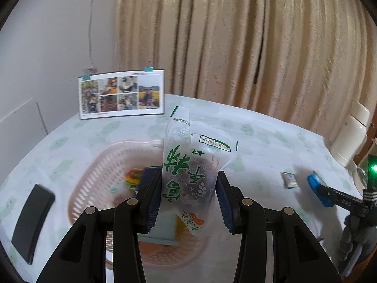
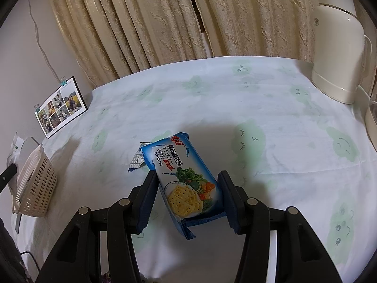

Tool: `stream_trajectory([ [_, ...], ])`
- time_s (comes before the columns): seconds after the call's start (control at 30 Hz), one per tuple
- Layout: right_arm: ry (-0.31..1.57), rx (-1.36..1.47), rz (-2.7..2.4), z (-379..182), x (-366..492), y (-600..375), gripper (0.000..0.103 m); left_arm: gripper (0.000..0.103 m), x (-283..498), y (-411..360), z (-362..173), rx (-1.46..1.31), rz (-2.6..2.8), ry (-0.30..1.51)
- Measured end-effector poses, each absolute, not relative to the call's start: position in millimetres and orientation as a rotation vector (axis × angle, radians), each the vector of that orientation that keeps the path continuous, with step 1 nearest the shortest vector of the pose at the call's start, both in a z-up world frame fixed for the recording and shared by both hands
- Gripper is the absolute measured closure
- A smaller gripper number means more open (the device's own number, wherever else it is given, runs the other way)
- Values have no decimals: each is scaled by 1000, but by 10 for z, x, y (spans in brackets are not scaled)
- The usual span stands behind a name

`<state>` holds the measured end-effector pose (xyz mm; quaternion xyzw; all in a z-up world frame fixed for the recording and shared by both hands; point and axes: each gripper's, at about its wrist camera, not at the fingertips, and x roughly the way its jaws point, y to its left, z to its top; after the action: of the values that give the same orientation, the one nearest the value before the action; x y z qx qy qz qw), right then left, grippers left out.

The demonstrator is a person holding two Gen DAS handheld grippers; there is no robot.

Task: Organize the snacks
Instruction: 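Carry the snack bag into the basket and open the left tool while the right tool holds the crackers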

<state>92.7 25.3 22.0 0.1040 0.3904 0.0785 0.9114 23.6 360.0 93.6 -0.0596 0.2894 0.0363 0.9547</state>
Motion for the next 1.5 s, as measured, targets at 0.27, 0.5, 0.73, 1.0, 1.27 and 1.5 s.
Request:
stream_trajectory([
  [0.27, 804, 214, 162, 216, 923, 255, 54, 58, 248, 3909, 862, -152, 126, 611],
  [0.5, 805, 214, 162, 214, 921, 258, 54, 57, 297, 4050, 751, -168, 164, 645],
  [0.73, 804, 214, 161, 214, 919, 262, 54, 57, 325, 4110, 676, -176, 180, 662],
  [1.0, 805, 213, 161, 212, 921, 261, 54, 52, 309, 4151, 676, -195, 189, 658],
  [1.27, 802, 218, 167, 215, 909, 261, 54, 51, 278, 4185, 696, -204, 190, 651],
  [1.5, 797, 250, 209, 259, 819, 310, 54, 50, 188, 4218, 744, -222, 189, 633],
])
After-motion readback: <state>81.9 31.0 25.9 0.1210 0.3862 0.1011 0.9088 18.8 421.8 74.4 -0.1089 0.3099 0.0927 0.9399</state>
